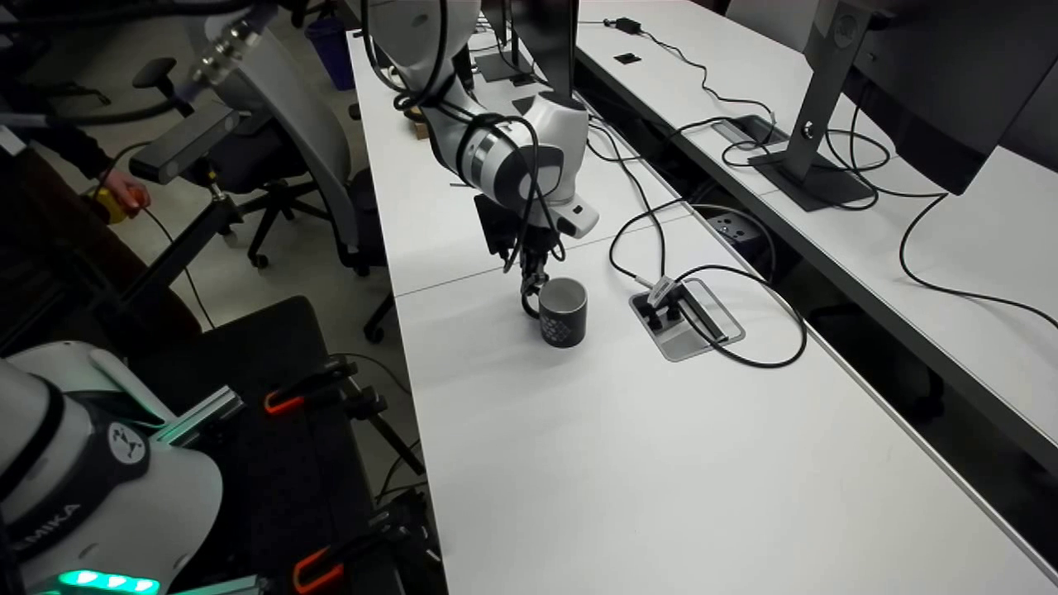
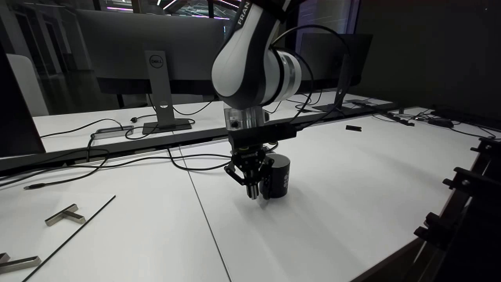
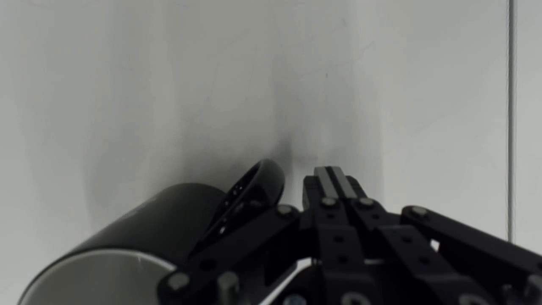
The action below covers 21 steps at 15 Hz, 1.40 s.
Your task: Rotate the mug counterclockwise
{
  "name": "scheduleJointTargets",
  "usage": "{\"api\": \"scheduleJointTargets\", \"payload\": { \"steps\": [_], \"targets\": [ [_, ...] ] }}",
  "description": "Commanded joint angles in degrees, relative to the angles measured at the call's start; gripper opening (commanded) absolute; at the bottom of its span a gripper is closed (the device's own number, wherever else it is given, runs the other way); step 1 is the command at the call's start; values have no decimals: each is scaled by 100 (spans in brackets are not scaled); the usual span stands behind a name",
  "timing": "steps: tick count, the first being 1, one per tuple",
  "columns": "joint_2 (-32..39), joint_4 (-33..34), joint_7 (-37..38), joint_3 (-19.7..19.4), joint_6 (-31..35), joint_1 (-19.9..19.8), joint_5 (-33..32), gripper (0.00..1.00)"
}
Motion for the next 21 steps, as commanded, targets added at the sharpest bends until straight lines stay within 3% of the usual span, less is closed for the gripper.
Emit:
{"api": "scheduleJointTargets", "payload": {
  "steps": [1,6,15,21],
  "targets": [
    [-182,-341,-168,59,191,-115,192,0],
    [-232,-502,-120,49,302,-163,301,0],
    [-604,-1315,-210,169,1348,-359,684,0],
    [-775,-1697,-201,182,1668,-394,804,0]
  ]
}}
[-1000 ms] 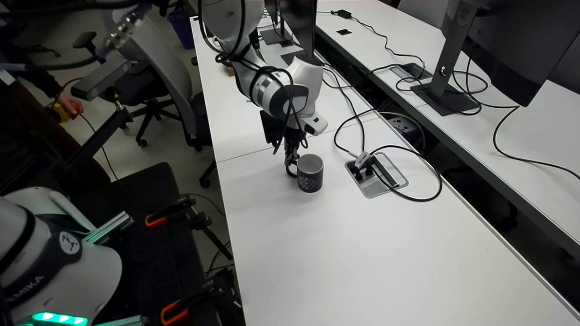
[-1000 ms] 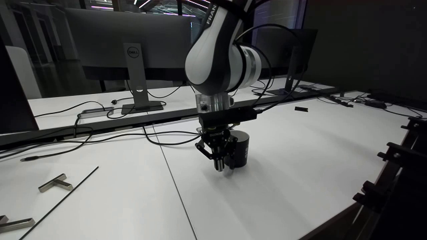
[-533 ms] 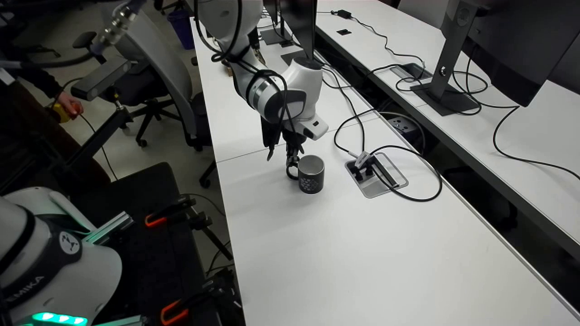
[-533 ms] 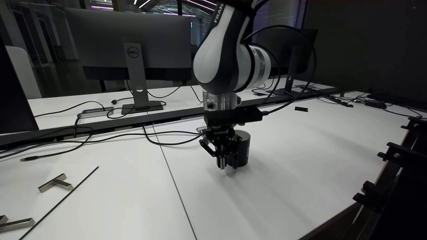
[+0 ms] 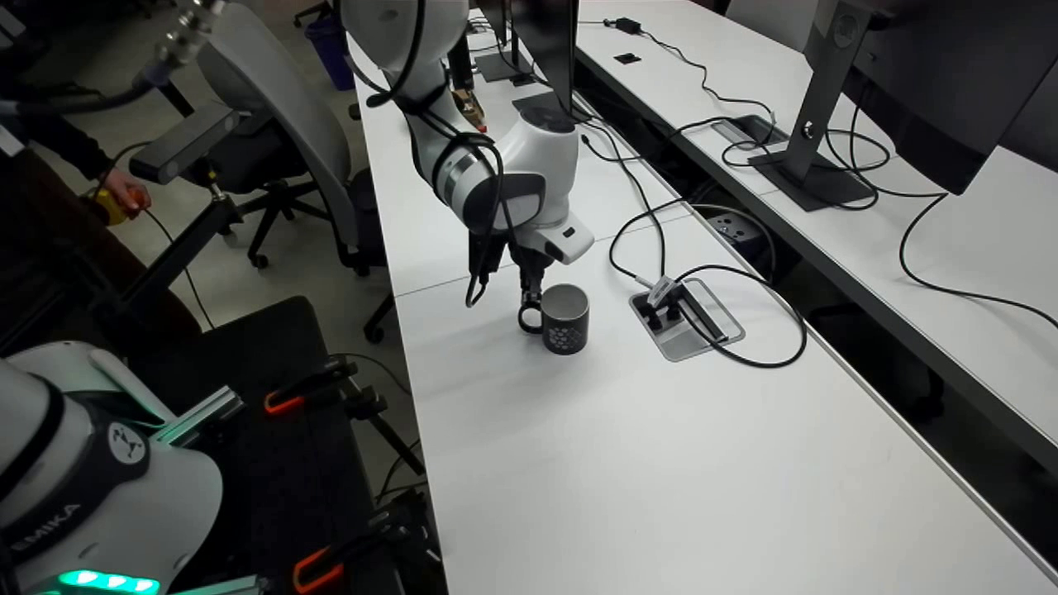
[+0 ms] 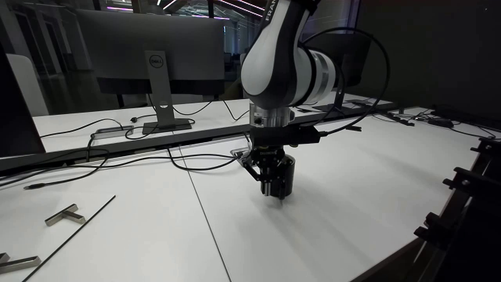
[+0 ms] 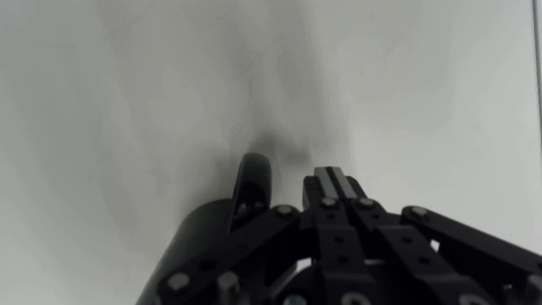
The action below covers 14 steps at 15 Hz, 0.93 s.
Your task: Rotate the mug counterclockwise
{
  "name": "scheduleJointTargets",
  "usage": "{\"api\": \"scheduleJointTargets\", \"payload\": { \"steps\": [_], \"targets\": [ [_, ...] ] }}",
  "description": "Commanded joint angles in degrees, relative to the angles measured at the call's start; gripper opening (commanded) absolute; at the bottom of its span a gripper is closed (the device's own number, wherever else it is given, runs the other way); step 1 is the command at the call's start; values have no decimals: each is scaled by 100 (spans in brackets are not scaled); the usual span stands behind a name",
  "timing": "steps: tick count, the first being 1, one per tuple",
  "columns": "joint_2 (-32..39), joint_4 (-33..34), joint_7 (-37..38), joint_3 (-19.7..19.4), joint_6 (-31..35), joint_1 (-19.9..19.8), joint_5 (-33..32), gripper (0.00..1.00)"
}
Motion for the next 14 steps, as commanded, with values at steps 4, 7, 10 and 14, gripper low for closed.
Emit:
{"api": "scheduleJointTargets", "payload": {
  "steps": [4,7,10,14],
  "targets": [
    [-313,-509,-154,75,258,-86,235,0],
    [-355,-572,-142,69,238,-82,264,0],
    [-451,-713,-116,71,309,-108,331,0],
    [-576,-919,-95,53,390,-137,431,0]
  ]
}}
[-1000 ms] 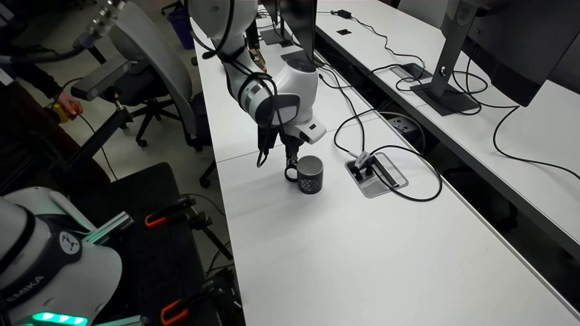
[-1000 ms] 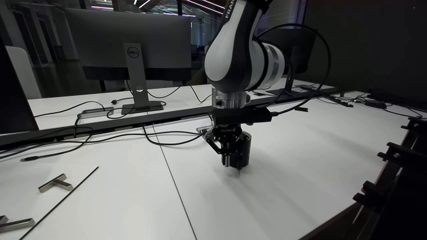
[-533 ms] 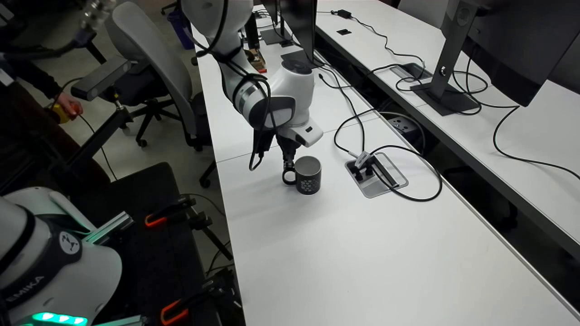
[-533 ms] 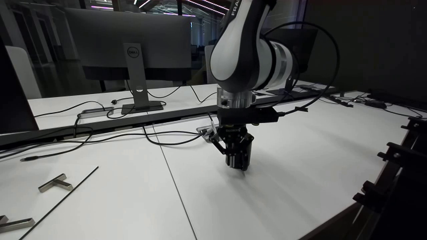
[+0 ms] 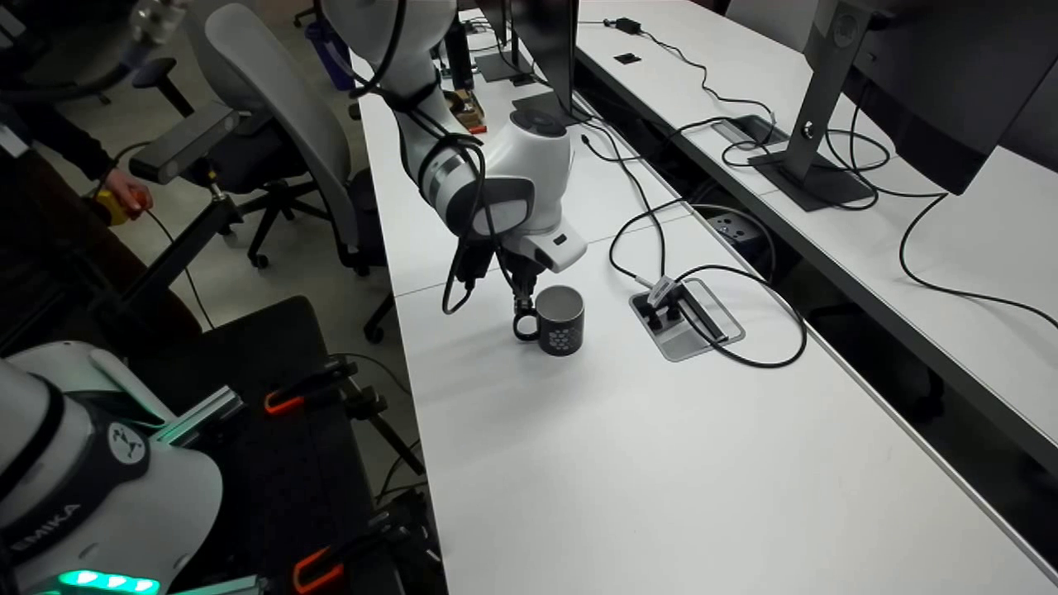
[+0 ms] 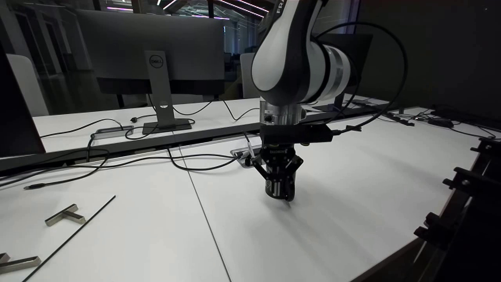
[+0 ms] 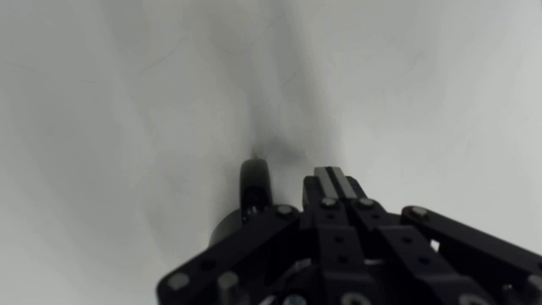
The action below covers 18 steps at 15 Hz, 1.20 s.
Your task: Rotate the mug counterclockwise
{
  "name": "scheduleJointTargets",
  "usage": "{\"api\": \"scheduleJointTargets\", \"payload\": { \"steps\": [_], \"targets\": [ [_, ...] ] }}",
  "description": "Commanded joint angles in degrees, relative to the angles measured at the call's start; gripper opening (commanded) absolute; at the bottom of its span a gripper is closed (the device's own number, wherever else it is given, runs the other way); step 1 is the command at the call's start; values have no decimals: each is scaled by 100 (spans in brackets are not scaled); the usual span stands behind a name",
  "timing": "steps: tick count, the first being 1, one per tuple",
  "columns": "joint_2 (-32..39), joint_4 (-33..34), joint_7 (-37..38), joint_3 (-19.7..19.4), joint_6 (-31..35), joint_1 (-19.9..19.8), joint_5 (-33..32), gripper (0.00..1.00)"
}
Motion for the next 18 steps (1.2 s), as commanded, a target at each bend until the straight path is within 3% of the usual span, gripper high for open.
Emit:
{"api": "scheduleJointTargets", "payload": {
  "steps": [1,18],
  "targets": [
    [-306,-418,-100,56,169,-118,210,0],
    [-620,-1086,-79,25,464,-345,474,0]
  ]
}}
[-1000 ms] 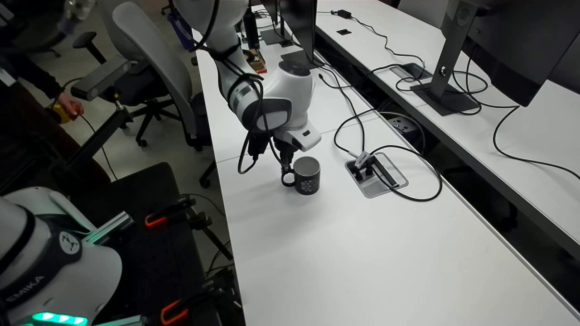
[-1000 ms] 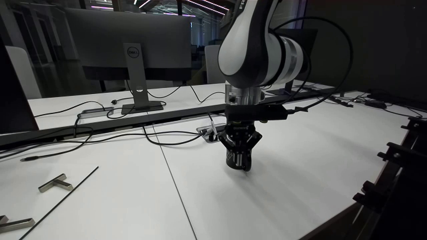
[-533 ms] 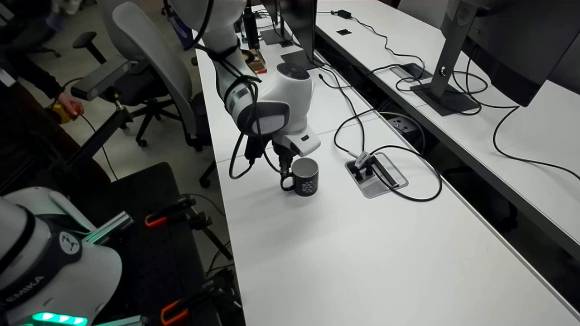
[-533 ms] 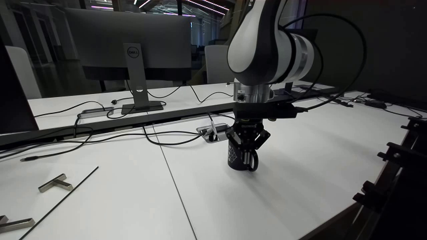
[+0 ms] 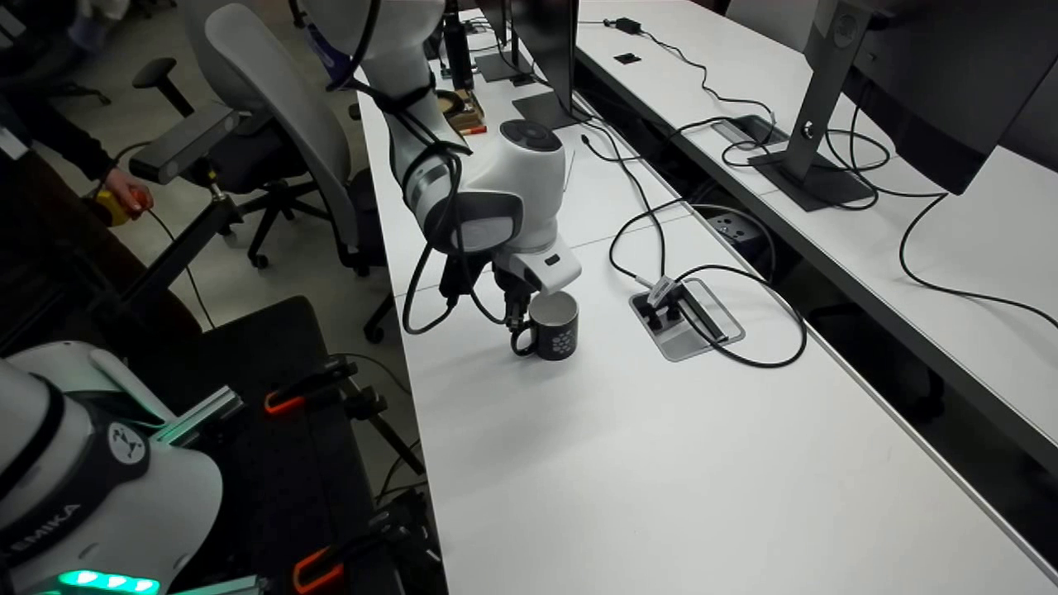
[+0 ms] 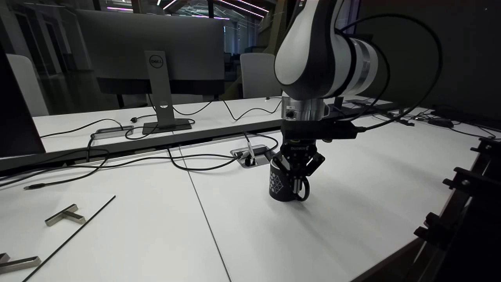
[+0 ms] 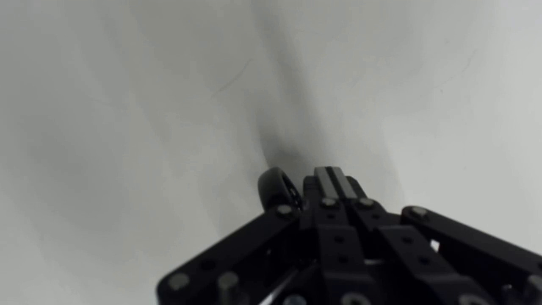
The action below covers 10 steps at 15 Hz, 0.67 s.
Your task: Rotate the mug counterclockwise
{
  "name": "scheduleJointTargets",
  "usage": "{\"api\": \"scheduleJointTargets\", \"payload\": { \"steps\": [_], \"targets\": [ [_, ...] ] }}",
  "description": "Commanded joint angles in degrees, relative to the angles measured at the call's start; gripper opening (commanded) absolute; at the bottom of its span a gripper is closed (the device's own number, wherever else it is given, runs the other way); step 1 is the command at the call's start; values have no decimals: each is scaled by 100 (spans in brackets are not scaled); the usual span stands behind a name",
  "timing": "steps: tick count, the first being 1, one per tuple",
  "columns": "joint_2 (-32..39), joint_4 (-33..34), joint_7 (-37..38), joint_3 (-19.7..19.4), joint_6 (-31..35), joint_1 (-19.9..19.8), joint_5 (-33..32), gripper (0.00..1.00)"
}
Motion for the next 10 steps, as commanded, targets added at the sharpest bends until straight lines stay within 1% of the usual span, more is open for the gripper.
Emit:
{"api": "scheduleJointTargets", "payload": {
  "steps": [1,10],
  "targets": [
    [-235,-329,-80,25,115,-112,161,0],
    [-362,-560,-31,-31,137,-166,231,0]
  ]
}}
